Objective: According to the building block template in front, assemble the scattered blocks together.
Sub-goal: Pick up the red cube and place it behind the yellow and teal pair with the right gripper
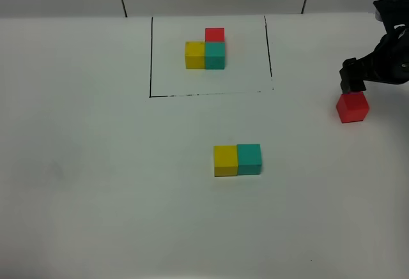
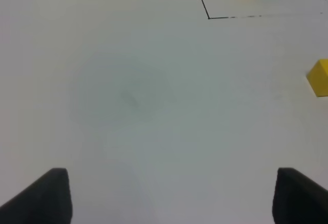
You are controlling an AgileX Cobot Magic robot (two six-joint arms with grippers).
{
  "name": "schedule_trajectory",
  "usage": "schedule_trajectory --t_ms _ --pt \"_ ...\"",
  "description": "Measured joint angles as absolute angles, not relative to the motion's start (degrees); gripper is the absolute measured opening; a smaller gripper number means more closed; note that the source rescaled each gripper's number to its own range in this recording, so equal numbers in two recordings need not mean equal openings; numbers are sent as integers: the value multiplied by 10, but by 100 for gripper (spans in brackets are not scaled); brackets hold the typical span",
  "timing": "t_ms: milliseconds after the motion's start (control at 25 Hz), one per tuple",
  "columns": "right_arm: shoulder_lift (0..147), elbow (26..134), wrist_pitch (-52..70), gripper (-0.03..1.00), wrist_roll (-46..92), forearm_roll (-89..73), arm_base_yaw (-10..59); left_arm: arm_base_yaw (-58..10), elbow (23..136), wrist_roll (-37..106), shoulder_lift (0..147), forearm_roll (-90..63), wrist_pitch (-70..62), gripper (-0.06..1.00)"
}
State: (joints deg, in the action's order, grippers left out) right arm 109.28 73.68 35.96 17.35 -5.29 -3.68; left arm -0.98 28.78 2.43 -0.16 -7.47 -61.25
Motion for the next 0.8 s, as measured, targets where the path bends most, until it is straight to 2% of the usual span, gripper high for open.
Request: schedule_trajectory --t_ms 400,800 --pt "1159 795 376 78 191 -63 -37 -10 288 24 -2 -74 -613 74" --pt "1189 796 377 78 201 -62 -37 -10 288 24 -2 -74 -613 74"
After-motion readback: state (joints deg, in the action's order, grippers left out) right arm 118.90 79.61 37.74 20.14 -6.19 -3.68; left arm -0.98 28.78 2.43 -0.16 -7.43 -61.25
